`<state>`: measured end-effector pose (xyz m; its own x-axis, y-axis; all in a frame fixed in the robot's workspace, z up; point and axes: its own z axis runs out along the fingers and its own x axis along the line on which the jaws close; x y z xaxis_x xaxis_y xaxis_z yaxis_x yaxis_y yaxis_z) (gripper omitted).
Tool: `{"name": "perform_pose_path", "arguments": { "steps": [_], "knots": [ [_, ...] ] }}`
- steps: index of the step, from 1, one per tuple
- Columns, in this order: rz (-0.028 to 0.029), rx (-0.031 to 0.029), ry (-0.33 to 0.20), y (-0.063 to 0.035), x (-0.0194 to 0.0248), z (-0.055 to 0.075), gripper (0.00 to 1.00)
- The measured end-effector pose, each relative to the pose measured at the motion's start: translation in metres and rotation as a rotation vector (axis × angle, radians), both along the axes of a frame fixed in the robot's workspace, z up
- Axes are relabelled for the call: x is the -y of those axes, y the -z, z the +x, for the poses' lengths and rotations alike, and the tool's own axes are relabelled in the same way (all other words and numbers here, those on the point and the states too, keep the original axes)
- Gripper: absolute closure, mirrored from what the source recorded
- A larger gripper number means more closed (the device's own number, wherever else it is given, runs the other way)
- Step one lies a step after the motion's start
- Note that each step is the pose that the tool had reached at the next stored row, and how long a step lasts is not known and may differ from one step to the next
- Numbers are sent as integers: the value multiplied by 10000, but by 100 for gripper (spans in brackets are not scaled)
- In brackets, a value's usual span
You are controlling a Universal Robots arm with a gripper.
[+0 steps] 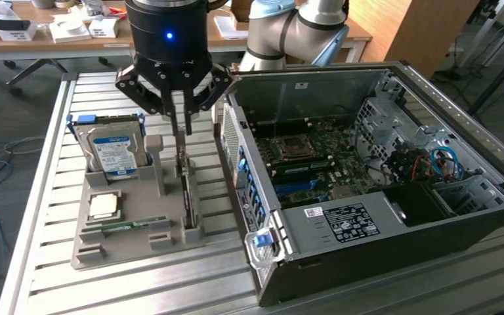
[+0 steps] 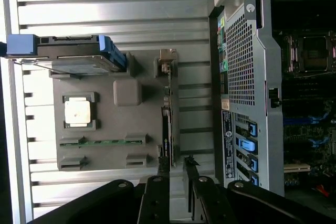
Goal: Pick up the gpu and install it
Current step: 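Pick up the gpu and move the gpu toward the slot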
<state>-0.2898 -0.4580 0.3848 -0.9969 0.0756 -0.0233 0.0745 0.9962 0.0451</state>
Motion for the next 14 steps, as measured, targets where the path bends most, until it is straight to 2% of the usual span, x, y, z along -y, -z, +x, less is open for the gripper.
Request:
{"name": "perform_pose_path", "arguments": {
  "steps": [1,3,6,7,8,14],
  "knots": [
    [0,0,0,0,0,0,71],
    [0,0,0,0,0,0,71],
    [0,0,0,0,0,0,53],
    [0,0,0,0,0,0,53],
    [0,0,0,0,0,0,47],
    [0,0,0,23,0,0,47]
  ]
}}
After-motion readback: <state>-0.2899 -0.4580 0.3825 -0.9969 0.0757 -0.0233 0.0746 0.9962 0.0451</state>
